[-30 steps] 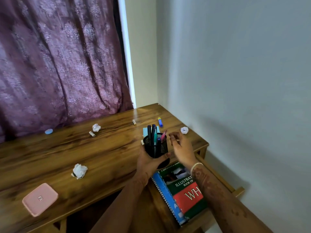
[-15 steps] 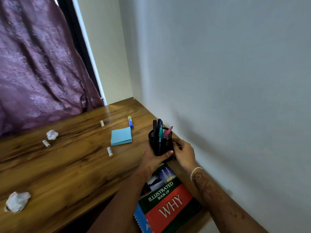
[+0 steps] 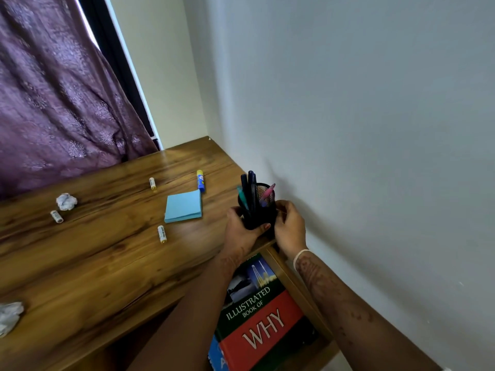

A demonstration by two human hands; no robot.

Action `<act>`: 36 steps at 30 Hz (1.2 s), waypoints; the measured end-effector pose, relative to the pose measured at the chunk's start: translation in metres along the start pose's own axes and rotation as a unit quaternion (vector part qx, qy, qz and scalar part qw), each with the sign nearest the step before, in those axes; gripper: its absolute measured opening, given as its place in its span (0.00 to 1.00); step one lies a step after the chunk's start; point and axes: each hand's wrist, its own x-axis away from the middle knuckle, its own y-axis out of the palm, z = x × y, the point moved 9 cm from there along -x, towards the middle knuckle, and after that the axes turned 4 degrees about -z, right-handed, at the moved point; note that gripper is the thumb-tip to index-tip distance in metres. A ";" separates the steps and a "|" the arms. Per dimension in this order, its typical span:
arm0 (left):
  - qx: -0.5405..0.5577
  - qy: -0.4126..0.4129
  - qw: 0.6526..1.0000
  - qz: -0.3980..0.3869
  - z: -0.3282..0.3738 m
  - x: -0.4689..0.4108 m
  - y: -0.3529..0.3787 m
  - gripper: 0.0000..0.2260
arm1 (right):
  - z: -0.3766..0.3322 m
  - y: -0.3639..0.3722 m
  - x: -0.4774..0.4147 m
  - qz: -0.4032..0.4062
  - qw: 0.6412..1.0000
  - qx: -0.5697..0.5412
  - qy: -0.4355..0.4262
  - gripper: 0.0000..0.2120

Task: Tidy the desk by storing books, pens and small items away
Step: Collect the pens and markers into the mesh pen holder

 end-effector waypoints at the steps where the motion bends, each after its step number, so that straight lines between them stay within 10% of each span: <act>1: -0.010 0.005 1.000 0.008 0.000 -0.001 0.001 0.30 | 0.002 0.003 0.000 -0.009 1.000 -0.003 0.000 0.15; 36: 0.047 -0.043 0.994 -0.089 0.003 0.029 0.017 0.34 | 0.033 0.005 0.026 0.040 0.997 -0.045 0.046 0.21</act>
